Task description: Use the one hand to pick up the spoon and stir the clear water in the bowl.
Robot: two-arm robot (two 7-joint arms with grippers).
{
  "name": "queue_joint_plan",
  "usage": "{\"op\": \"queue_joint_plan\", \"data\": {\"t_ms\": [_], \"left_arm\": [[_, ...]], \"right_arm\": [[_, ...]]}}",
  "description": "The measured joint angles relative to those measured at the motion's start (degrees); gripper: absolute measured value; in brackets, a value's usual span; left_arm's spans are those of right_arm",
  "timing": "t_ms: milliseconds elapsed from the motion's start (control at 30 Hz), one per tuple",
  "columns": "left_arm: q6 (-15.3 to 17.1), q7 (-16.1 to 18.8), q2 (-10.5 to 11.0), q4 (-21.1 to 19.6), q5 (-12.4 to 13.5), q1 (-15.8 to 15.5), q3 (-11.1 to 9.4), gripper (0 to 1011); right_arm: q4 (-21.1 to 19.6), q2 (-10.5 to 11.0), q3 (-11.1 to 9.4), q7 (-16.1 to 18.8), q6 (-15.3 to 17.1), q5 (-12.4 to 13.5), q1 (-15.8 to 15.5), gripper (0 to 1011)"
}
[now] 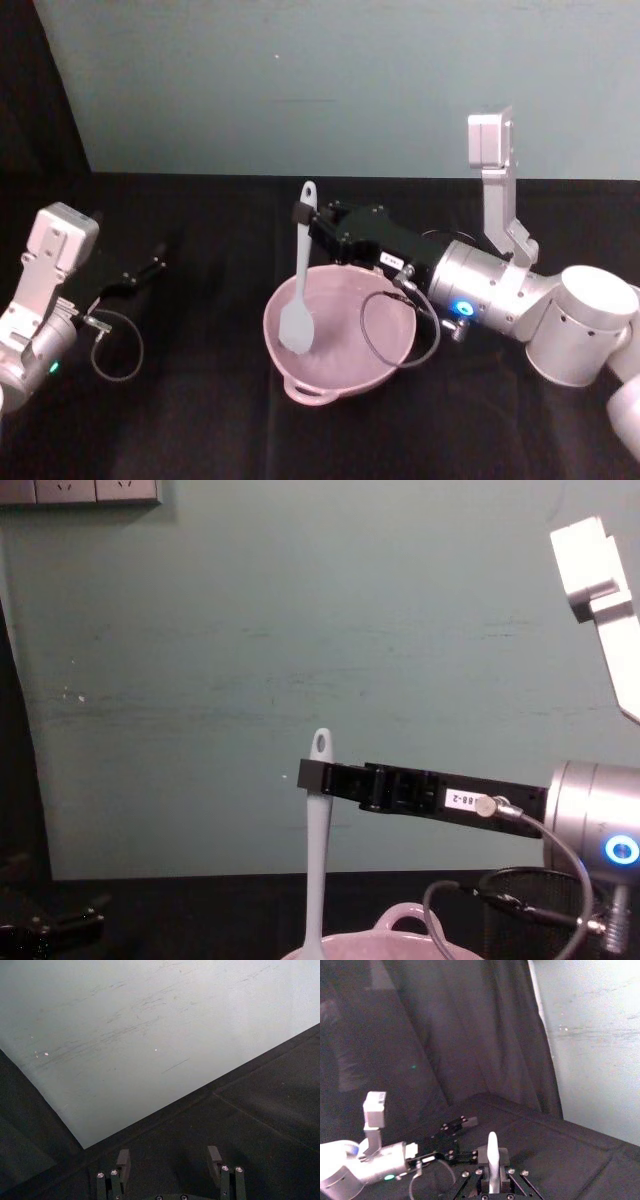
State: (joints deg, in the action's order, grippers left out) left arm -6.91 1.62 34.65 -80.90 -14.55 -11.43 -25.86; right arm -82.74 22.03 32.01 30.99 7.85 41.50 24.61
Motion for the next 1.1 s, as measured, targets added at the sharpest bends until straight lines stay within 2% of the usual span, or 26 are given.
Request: {"op": "queue_joint_plan", "data": {"t_ms": [233,333,467,533,833,1067,1100], "left_arm": [[0.0,0.0,0.0,0.0,0.0,0.0,0.0,1005],[0.0,0.0,0.0,0.0,0.0,0.0,0.0,1005],[0.0,0.0,0.0,0.0,0.0,0.0,0.0,1005],[0.0,0.0,0.0,0.0,0.0,0.0,0.0,1005],[0.0,0.0,0.0,0.0,0.0,0.0,0.0,1005],[0.0,0.0,0.0,0.0,0.0,0.0,0.0,1005],[0.0,0.0,0.0,0.0,0.0,0.0,0.0,1005]], "right_arm": [[5.0,-1.1,0.2,0.0,-0.5,-0.2,2.9,113],[6.5,-0.6,-0.5,-1.3,-1.0,-1.3,3.7,113],[6.6,0.2,-1.4,-2.3,-1.4,-2.1,3.7,113],[5.9,1.2,-2.4,-3.1,-1.4,-2.8,3.3,113],[1.2,4.2,-4.2,-3.9,-0.9,-4.0,0.4,113],[-1.9,5.1,-4.3,-3.9,-0.3,-4.3,-1.5,113],[-2.9,5.3,-3.7,-3.5,0.3,-4.6,-2.1,113]]}}
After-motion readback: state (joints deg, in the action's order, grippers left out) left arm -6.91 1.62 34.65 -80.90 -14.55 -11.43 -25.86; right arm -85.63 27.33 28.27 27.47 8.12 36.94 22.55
